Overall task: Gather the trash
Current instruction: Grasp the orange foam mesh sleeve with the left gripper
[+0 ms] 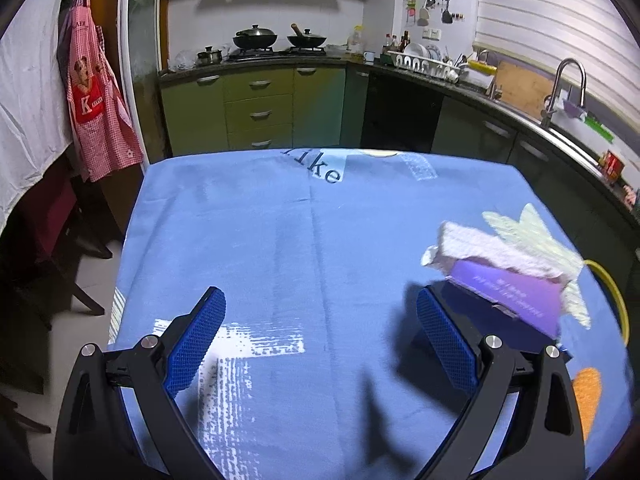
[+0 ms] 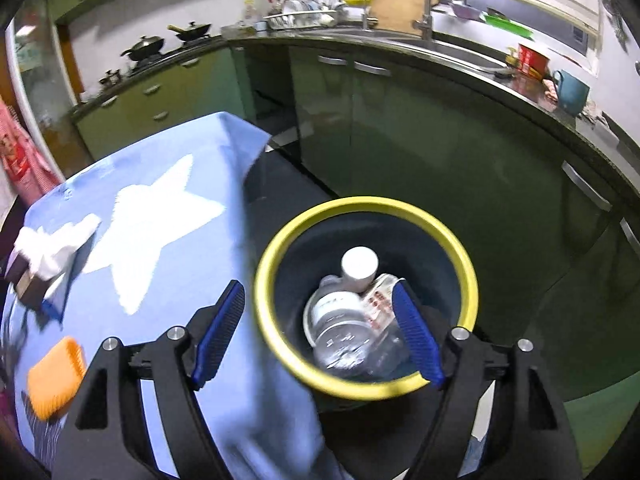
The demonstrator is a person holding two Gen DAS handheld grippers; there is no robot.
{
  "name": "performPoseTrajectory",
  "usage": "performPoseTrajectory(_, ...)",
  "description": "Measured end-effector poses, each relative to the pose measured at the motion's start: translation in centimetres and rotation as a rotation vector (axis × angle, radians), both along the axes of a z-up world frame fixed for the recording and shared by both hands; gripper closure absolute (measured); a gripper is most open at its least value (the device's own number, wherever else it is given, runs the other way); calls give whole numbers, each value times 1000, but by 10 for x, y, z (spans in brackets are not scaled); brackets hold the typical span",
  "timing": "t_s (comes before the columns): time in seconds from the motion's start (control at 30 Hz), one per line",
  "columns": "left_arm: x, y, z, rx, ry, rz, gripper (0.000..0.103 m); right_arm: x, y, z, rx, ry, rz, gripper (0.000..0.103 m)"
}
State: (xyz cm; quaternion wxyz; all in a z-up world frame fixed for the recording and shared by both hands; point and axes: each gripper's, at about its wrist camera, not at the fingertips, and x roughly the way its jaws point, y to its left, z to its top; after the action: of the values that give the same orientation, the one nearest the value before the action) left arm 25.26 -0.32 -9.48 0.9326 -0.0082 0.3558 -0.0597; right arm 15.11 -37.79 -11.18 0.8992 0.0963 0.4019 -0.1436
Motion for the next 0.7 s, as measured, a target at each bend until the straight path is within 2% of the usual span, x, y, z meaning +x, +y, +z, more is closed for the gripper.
performPoseTrajectory(0.17,-20,-10,19,-19,3,-43,8,-9,24,1,7,-6,47,31)
performPoseTrajectory(0.27,-44,-32,29,-11,16,-176,8,-13,32,2,4,-6,78,31)
performPoseTrajectory(0.33,-63,-56,32,24,41,-316,8,-15,35,2,4,-9,85,31)
performPoseTrajectory(0.37,-75,-69,32,29,69,-416,8,-16,35,2,6,-12,88,31)
performPoseTrajectory(0.4,-80,-76,32,26,88,-469,8,-17,36,3,11,-15,93,30)
performPoseTrajectory(0.43,-90,-91,29,17,139,-578,8,-19,37,3,15,-18,97,30)
performPoseTrajectory(0.47,-97,-100,27,18,163,-635,8,-20,39,3,15,-19,100,29)
performPoseTrajectory(0.57,-111,-127,18,60,202,-764,8,-23,40,1,19,-17,109,28)
performPoseTrajectory(0.7,-111,-155,2,141,236,-820,8,-26,39,-3,25,-11,114,28)
